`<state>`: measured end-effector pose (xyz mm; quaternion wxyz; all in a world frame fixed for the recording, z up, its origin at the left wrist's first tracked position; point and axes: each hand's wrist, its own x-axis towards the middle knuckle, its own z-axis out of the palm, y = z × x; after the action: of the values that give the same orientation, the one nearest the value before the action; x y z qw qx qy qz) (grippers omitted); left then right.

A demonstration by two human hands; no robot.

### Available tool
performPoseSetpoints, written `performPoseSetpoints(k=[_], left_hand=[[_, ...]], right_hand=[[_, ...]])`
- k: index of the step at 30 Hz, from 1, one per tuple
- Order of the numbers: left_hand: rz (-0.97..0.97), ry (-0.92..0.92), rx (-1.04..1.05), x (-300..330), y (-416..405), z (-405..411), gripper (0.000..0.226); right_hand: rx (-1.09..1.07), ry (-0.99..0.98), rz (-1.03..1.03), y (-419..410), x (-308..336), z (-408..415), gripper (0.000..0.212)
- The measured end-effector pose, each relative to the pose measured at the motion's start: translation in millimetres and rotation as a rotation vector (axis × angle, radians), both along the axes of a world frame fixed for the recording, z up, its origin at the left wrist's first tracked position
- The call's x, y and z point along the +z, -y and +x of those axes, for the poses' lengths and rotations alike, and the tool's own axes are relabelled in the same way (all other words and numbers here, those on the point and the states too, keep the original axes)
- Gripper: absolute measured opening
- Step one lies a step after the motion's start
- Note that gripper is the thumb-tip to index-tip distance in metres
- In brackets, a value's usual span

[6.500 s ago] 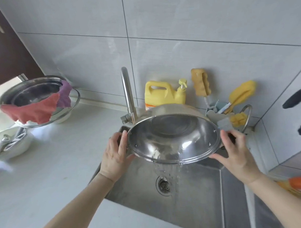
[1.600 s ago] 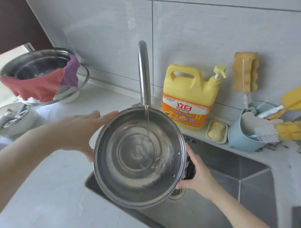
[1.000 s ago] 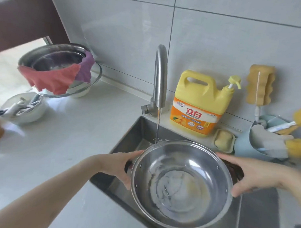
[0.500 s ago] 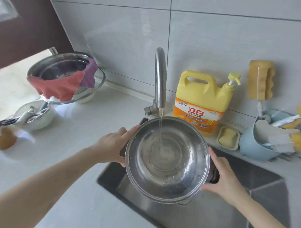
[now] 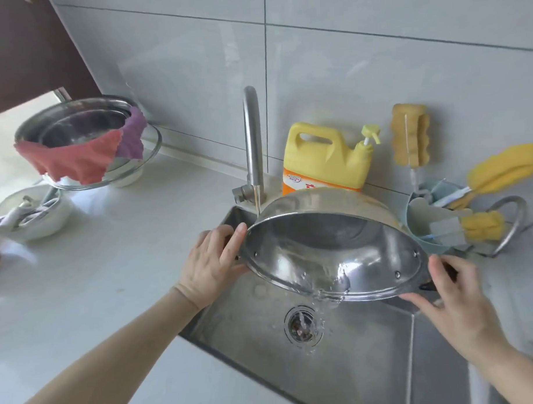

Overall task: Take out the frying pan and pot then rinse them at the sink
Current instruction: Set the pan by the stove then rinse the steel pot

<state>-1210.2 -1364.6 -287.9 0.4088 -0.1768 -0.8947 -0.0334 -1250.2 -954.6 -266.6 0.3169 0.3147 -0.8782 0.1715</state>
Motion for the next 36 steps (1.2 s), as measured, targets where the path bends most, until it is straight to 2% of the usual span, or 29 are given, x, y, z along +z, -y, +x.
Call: performPoseSetpoints(k=[5, 9, 12, 14, 17, 19, 20, 23, 24, 30, 36], left_hand=[[0.002, -0.134, -0.012, 43.6, -4.1, -3.3, 0.115], [-0.009, -0.17, 0.005, 65.8, -2.2, -6.6, 0.122], [-0.013, -0.154, 0.012, 59.7, 0.7, -4.5, 0.119], [-0.016, -0.12, 0.019, 43.5, 4.3, 1.0, 0.112], [-0.009, -0.014, 0.065, 10.4, 14.0, 15.4, 0.095], [0.007, 0.08, 0.116, -9.4, 24.8, 25.7, 0.089], [0.021, 0.139, 0.141, -16.9, 31.4, 30.2, 0.089], [0.072, 0.273, 0.202, -30.3, 51.5, 40.5, 0.092], [0.081, 0.29, 0.216, -33.1, 56.8, 42.7, 0.092], [0.136, 0.365, 0.312, -43.2, 77.6, 51.7, 0.093], [0.201, 0.449, 0.386, -44.9, 100.1, 55.0, 0.084]], right_hand=[[0.005, -0.186, -0.037, -6.8, 47.0, 4.5, 0.048], [0.018, -0.272, -0.022, -7.4, 71.5, 1.7, 0.055], [0.025, -0.284, 0.013, -5.0, 67.0, 0.8, 0.063], [0.041, -0.229, 0.044, -0.1, 54.6, 2.8, 0.068], [0.082, -0.076, 0.074, 14.6, 29.7, 6.0, 0.058], [0.105, 0.024, 0.087, 29.2, 14.3, 6.1, 0.062], [0.117, 0.074, 0.085, 37.0, 6.9, 4.8, 0.071], [0.146, 0.292, 0.13, 61.4, -11.1, -4.1, 0.129], [0.156, 0.334, 0.138, 68.7, -17.1, -8.8, 0.137], [0.243, 0.377, 0.152, 107.9, -32.6, -36.7, 0.139], [0.317, 0.335, 0.174, 138.8, -26.0, -59.6, 0.135]])
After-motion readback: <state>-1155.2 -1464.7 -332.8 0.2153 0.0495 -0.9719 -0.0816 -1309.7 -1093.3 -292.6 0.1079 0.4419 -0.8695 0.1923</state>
